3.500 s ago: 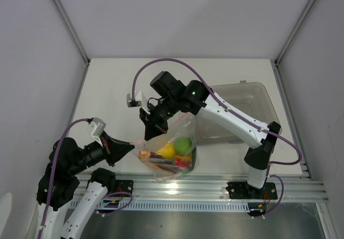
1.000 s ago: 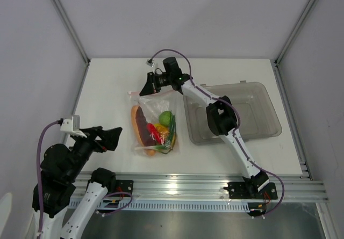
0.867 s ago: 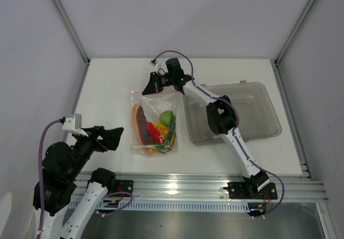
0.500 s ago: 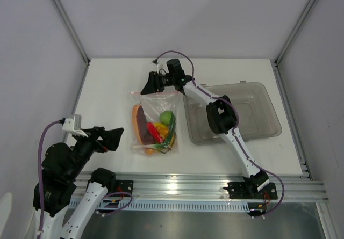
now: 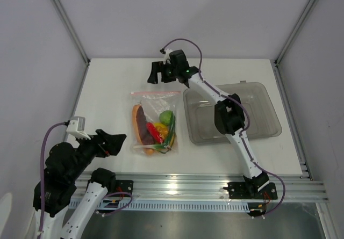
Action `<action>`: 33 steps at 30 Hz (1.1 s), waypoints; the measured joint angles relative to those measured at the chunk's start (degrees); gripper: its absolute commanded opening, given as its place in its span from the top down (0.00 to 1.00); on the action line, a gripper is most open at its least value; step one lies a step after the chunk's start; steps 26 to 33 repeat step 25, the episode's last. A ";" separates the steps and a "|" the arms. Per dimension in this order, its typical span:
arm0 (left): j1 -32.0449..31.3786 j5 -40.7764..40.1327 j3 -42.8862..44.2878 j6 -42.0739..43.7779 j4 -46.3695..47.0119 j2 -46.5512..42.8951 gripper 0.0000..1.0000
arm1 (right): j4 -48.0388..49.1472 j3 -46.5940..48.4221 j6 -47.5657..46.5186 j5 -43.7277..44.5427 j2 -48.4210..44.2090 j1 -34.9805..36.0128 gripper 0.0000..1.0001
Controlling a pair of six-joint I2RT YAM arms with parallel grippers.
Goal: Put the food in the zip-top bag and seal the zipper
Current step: Reset both arms
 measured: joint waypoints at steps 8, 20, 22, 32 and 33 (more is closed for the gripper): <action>-0.02 5.84 -5.81 -4.55 4.00 0.33 0.00 | -8.26 -16.39 -4.72 23.65 -26.62 0.04 0.01; 0.00 15.41 -18.43 -11.06 22.21 7.17 0.01 | -11.58 -68.26 1.49 37.53 -76.39 8.28 0.01; -0.02 17.31 -20.81 -12.09 25.38 7.43 0.00 | -12.59 -73.57 4.13 38.45 -82.68 9.70 0.01; -0.02 20.70 -26.43 -14.43 31.21 6.71 0.00 | -13.00 -80.83 7.06 39.34 -92.94 12.52 0.00; -0.02 20.70 -26.43 -14.43 31.21 6.71 0.00 | -13.00 -80.83 7.06 39.34 -92.94 12.52 0.00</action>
